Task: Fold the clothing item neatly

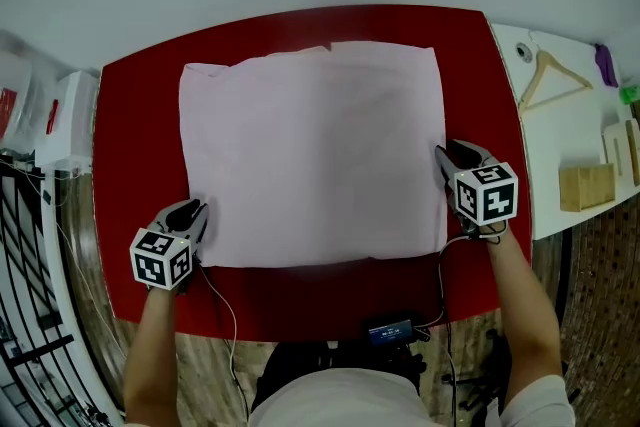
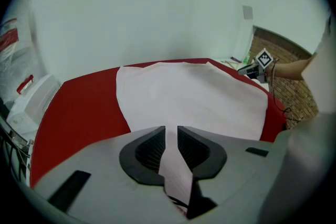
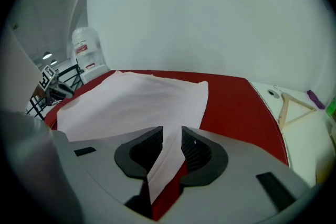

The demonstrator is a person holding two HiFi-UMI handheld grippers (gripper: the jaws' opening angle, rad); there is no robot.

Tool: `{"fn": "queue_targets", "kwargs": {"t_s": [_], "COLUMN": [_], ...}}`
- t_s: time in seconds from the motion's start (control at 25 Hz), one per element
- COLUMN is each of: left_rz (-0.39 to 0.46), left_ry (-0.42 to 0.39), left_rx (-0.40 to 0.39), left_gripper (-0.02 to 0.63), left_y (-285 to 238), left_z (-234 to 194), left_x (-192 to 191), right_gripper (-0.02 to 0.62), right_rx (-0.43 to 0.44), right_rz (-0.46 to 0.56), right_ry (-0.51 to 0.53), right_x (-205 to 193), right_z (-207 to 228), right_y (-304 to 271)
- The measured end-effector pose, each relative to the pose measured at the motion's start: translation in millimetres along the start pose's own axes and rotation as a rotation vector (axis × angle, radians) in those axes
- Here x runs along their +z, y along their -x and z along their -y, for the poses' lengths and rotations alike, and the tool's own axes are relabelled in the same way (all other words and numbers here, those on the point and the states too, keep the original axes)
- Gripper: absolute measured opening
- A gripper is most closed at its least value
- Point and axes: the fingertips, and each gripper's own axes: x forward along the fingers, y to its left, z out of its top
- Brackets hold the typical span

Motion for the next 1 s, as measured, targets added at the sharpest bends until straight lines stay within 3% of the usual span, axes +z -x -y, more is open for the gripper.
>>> {"fn": "queue_targets", "kwargs": {"t_s": [0.28,0.44,0.72,1.0], "left_rz": [-0.011,0.014,0.058,0.059], "left_ry": [0.014,0.099,0.256,0.273], "left_rx": [-0.049,-0.072,-0.090,-0.103], "left_gripper": [0.074,0.097,0.124,0.124], "left_y": [21.7,37.1,61.1,57.7], "left_z": [11.1,10.4,9.0,20.9], "left_x": [-43.0,-58.1,-88.3,-103.0], "right_gripper": [0.112,0.114,0.124,0.138], "right_rx": [-0.029,-0.020,-0.042,-0.057], "right_rz": [-0.034,-0.041,-0.017,-0.031], "right_ry": [-0.006,-0.019,-0.156,-0.231], "right_x": [-35.9,-51.9,-85.2,-121.8], "right_z": [-22.2,-37.1,-48.8,-59.9], "right_y": [26.6,42.5,76.3,96.4]}}
